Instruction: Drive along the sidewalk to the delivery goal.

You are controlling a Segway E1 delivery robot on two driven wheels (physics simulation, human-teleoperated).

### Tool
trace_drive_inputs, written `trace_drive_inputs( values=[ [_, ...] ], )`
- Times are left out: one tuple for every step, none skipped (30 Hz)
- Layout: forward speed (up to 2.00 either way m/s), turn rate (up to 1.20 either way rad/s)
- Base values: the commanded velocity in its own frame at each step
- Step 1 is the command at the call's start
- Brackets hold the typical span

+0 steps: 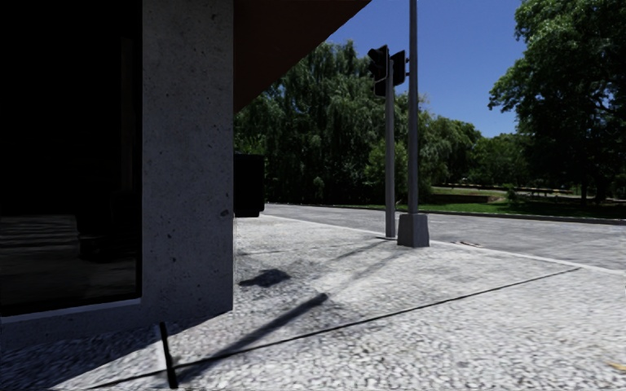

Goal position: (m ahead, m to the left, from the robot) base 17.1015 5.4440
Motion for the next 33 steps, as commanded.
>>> trace_drive_inputs(
  values=[
    [2.0, -0.47],
    [2.0, -0.47],
    [2.0, -0.47],
    [2.0, -0.47],
    [2.0, -0.47],
    [2.0, -0.34],
    [2.0, -0.34],
    [2.0, 0.0],
    [2.0, 0.0],
    [2.0, 0.0],
    [2.0, 0.0],
    [2.0, 0.0],
    [2.0, 0.0],
    [2.0, 0.0],
    [2.0, 0.0],
    [2.0, 0.0],
    [2.0, 0.0],
    [2.0, 0.0],
    [2.0, 0.0],
    [2.0, 0.0],
    [2.0, 0.0],
    [2.0, 0.07],
    [2.0, 0.2],
    [2.0, 0.2],
    [2.0, 0.27],
    [2.0, 0.3],
    [2.0, 0.33],
    [2.0, 0.33],
    [2.0, 0.38],
    [2.0, 0.4],
    [2.0, 0.41],
    [2.0, 0.41],
    [2.0, 0.41]
  ],
)
